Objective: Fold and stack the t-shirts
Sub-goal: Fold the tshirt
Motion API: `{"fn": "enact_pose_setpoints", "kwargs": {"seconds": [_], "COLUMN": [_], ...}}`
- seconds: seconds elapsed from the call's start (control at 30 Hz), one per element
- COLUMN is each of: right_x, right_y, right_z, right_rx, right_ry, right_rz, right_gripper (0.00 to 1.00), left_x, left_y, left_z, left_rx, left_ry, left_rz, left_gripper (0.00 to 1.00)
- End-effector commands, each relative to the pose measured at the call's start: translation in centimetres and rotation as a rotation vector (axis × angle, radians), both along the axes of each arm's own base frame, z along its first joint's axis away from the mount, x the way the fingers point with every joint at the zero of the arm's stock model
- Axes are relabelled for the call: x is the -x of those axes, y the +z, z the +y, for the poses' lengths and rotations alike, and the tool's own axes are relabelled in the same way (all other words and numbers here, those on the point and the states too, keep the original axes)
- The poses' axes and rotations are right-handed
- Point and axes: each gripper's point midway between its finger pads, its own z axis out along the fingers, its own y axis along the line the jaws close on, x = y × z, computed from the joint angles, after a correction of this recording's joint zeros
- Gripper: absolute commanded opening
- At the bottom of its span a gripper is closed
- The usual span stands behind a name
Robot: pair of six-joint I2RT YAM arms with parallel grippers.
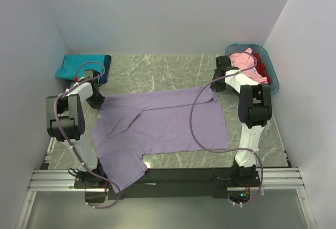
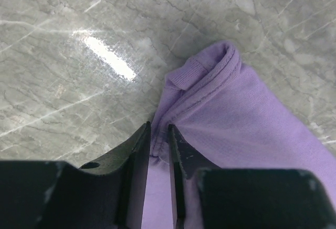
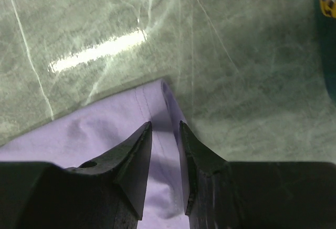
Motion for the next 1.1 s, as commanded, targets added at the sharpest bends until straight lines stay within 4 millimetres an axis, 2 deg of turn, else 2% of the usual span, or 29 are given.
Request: {"fn": "enact_pose_setpoints", "kwargs": {"seconds": [0.0, 0.13, 0.3, 0.53, 0.63, 0.67, 0.77, 0.87, 1.0, 1.07], "right_x": [-1.3, -1.6, -2.4, -3.1, -3.6, -4.1, -4.0, -4.0, -3.5, -3.1], "right_y": [0.8, 0.0, 0.2, 0.2, 0.8, 1.3, 1.1, 0.9, 1.1, 1.4], "right_z": [0.0, 0.4, 0.4, -1.1, -2.1, -2.3, -2.7, -2.8, -2.5, -2.3], "right_rx": [-0.014, -0.040, -0.051, -0.048, 0.004, 0.018, 0.050, 0.055, 0.035, 0.029], "right_ry": [-0.006, 0.015, 0.027, 0.009, 0.014, 0.014, 0.024, 0.029, 0.036, 0.039], "right_rz": [-0.019, -0.001, -0.010, -0.007, -0.023, -0.035, -0.012, -0.005, 0.005, 0.007], "right_gripper": [0.35, 0.35, 0.31, 0.07, 0.05, 0.05, 0.05, 0.09, 0.29, 0.33], "left_x": [1.2, 1.2, 1.1, 1.3, 1.3, 1.3, 1.3, 1.3, 1.2, 1.0], "left_y": [-0.3, -0.5, -0.6, -0.7, -0.7, -0.7, -0.7, -0.7, -0.5, -0.1], "left_z": [1.2, 1.1, 1.0, 1.1, 1.2, 1.3, 1.2, 1.2, 1.0, 0.9], "left_rx": [-0.045, -0.039, -0.036, -0.042, -0.048, -0.049, -0.046, -0.043, -0.036, -0.029], "left_ry": [0.012, 0.008, 0.008, 0.011, 0.013, 0.014, 0.016, 0.017, 0.016, 0.016], "left_rz": [0.051, 0.053, 0.052, 0.062, 0.064, 0.065, 0.066, 0.065, 0.055, 0.041], "left_gripper": [0.26, 0.26, 0.26, 0.25, 0.25, 0.25, 0.25, 0.27, 0.39, 0.48]}}
